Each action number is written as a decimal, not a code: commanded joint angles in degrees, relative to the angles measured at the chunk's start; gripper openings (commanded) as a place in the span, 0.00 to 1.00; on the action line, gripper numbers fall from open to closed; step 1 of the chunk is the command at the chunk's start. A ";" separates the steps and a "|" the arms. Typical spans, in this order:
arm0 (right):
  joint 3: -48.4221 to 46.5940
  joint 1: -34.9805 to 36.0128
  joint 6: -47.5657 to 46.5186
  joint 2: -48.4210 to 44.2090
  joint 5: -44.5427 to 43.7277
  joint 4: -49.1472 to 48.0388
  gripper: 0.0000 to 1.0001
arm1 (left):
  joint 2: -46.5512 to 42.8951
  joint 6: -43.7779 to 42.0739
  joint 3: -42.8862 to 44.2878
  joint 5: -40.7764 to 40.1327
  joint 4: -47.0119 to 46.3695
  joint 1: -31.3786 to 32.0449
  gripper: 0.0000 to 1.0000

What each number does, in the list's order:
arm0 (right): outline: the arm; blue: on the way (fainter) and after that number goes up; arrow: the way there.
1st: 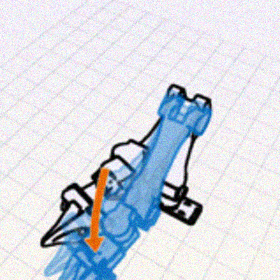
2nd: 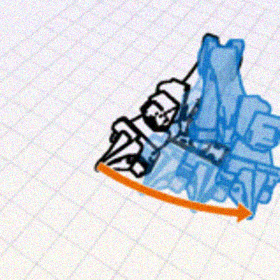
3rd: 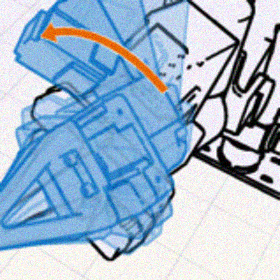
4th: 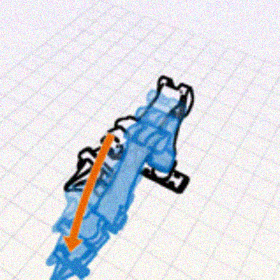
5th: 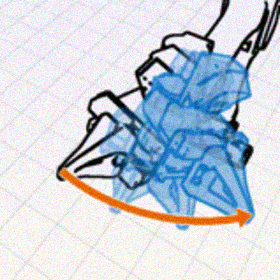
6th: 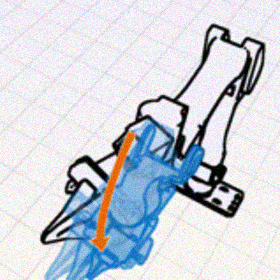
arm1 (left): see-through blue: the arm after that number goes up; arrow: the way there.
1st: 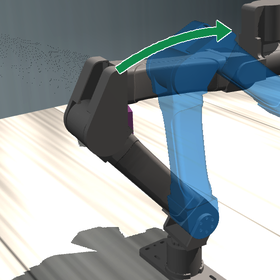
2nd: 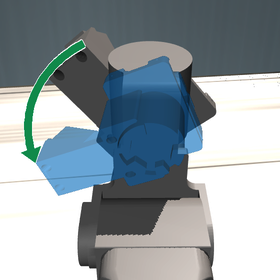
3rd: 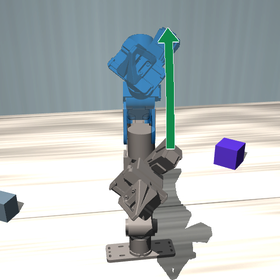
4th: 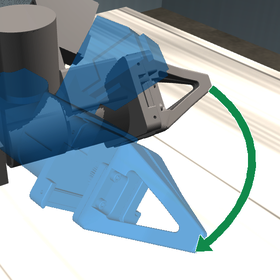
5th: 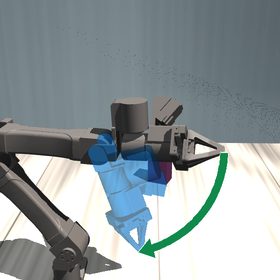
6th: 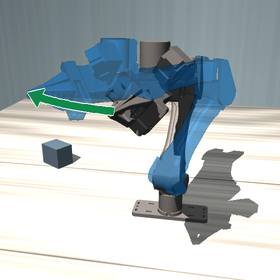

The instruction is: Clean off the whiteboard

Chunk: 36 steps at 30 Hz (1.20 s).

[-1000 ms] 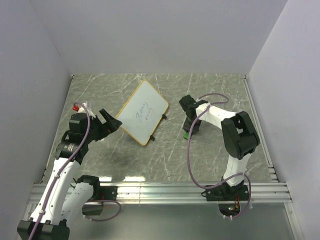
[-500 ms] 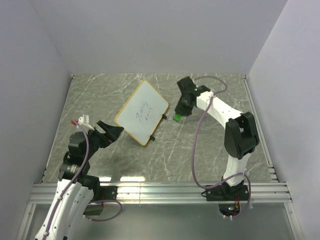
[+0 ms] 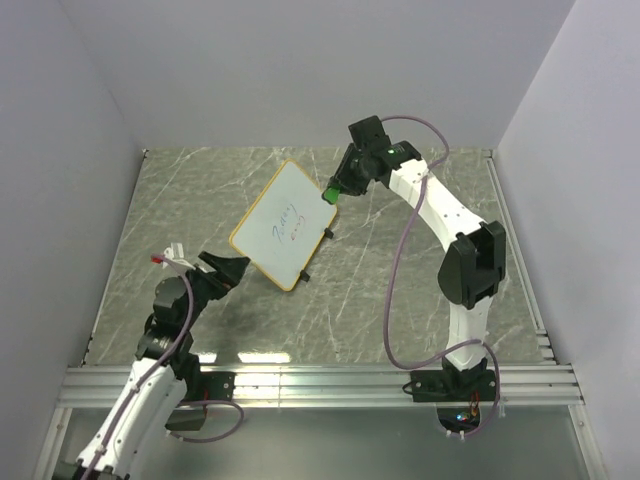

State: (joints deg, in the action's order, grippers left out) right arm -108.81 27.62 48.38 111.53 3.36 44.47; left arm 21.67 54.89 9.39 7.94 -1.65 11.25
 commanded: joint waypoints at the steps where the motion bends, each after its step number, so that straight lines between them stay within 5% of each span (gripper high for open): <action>1: -2.10 0.33 0.84 0.62 2.36 -0.08 0.00 | 2.93 -2.15 -1.82 -4.95 -13.94 1.41 0.88; 21: -13.08 4.20 4.79 10.38 11.93 -7.10 0.00 | 29.54 -2.60 -9.30 -1.01 -57.39 5.01 0.58; 26: -17.30 4.90 4.97 13.80 12.03 -6.07 0.00 | 38.16 -3.39 -8.68 1.46 -63.03 5.89 0.47; 36: -15.30 8.77 7.16 16.35 12.91 -10.27 0.00 | 40.03 -5.85 -9.04 0.23 -61.20 6.51 0.23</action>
State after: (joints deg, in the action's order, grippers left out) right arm -123.68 34.13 54.63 127.09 15.09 37.87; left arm 61.84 51.05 2.68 7.64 -59.02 17.41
